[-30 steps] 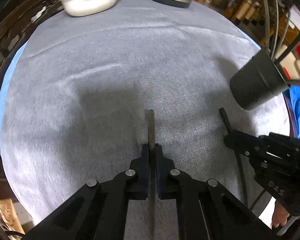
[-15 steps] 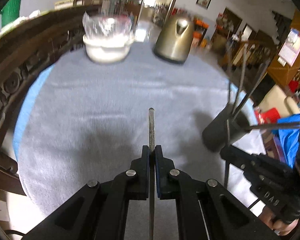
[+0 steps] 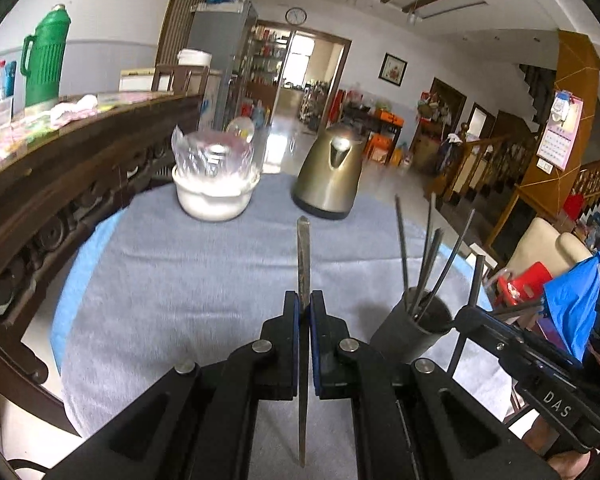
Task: Organize utensils
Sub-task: 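Lift both held chopsticks off the cloth toward the grey cup, then carry both chopsticks over the grey cup and lower them in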
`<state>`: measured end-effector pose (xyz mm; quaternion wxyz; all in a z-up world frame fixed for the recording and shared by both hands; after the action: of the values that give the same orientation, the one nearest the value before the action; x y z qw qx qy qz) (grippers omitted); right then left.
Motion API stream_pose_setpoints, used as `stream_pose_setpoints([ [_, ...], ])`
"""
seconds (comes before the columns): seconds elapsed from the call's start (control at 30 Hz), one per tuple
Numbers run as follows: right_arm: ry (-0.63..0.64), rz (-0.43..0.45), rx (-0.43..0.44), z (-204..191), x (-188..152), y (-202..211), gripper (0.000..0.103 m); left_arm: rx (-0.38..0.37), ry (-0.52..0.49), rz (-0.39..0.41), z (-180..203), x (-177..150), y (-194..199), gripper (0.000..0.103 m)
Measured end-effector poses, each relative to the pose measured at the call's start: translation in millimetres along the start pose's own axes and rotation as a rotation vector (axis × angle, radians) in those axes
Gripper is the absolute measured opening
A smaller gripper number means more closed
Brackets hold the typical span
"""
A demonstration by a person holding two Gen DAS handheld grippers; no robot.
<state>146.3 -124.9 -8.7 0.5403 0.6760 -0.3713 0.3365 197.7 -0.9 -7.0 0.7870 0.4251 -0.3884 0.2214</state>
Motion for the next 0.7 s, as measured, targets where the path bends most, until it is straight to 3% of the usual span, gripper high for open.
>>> stream_pose_setpoints([
  [0.7,-0.075,0.192,-0.023,45,63,70,0.007,-0.045,-0.072,0.087,62,45,17,0.005],
])
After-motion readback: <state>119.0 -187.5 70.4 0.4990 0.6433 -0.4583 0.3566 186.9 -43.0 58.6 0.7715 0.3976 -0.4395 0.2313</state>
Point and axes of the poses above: each gripper's, at about its wrist camera, not at the fingertips, and y roughly against the way its jaws point, z to its right, x to its top, the point moved 10 cm from there along -y, roughly the way its jaws point, and after that the axes turned 10 degrees about -x, right-handed, at the moved point
